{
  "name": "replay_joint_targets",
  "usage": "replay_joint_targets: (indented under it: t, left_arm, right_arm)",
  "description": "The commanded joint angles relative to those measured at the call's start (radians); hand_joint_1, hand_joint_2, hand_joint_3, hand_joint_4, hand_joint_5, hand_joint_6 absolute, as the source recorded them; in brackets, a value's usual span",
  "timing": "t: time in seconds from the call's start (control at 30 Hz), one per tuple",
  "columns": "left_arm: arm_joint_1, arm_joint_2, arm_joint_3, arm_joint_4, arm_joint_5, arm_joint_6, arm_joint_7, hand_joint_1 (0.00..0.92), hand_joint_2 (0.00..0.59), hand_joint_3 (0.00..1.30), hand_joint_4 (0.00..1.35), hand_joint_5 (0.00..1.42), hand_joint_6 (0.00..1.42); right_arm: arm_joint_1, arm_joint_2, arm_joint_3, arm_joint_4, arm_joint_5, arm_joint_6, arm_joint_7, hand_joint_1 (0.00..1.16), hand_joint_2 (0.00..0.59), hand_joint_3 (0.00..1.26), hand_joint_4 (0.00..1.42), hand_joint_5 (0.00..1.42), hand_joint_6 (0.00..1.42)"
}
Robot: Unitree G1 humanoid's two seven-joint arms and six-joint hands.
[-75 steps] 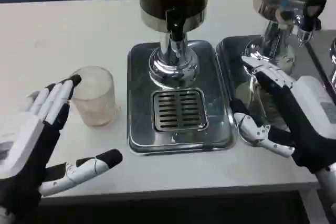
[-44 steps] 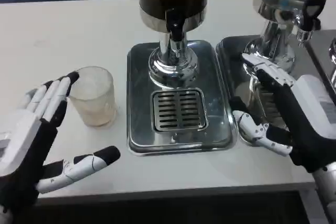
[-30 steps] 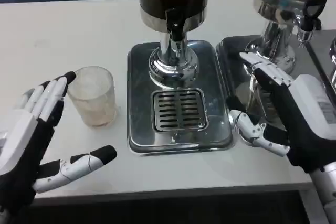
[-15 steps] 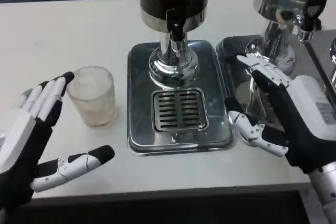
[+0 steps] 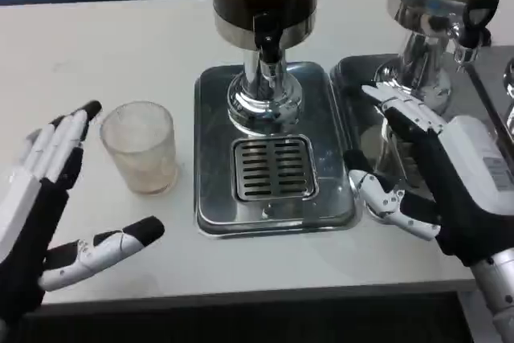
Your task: Grasp the cup under the faucet to collect the drink, then remove the cup.
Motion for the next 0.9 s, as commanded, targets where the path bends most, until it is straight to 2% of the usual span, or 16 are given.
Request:
replay_joint_targets:
  t: [0.03, 0.27, 0.43, 0.67, 0.9]
  left_arm:
    - [-0.084, -0.001, 0.022, 0.236, -0.019, -0.114, 0.157, 0.000, 0.005, 0.00, 0.00, 0.00, 0.00]
    - [-0.226, 0.032, 0.000, 0.550, -0.033, -0.224, 0.270, 0.001, 0.000, 0.00, 0.00, 0.00, 0.00]
    - [-0.330, 0.049, -0.042, 0.729, -0.020, -0.266, 0.330, 0.071, 0.000, 0.00, 0.00, 0.01, 0.02]
    - [-0.488, 0.080, -0.130, 0.960, -0.016, -0.289, 0.348, 0.148, 0.001, 0.00, 0.00, 0.08, 0.11]
    - [-0.650, 0.099, -0.202, 1.197, -0.044, -0.309, 0.294, 0.173, 0.001, 0.00, 0.00, 0.12, 0.15]
  right_arm:
    - [0.011, -0.001, -0.002, -0.005, 0.006, 0.005, -0.002, 0.43, 0.443, 0.23, 0.16, 0.15, 0.27]
    - [0.021, -0.007, -0.004, -0.020, 0.010, 0.009, 0.009, 0.43, 0.443, 0.23, 0.16, 0.15, 0.27]
    - [0.028, -0.012, -0.004, -0.035, 0.012, 0.011, 0.019, 0.43, 0.443, 0.22, 0.16, 0.15, 0.27]
    - [0.045, -0.006, -0.004, -0.071, 0.010, 0.025, 0.024, 0.43, 0.443, 0.22, 0.17, 0.16, 0.27]
    - [0.073, 0.012, -0.004, -0.110, -0.003, 0.042, 0.013, 0.43, 0.443, 0.22, 0.17, 0.16, 0.27]
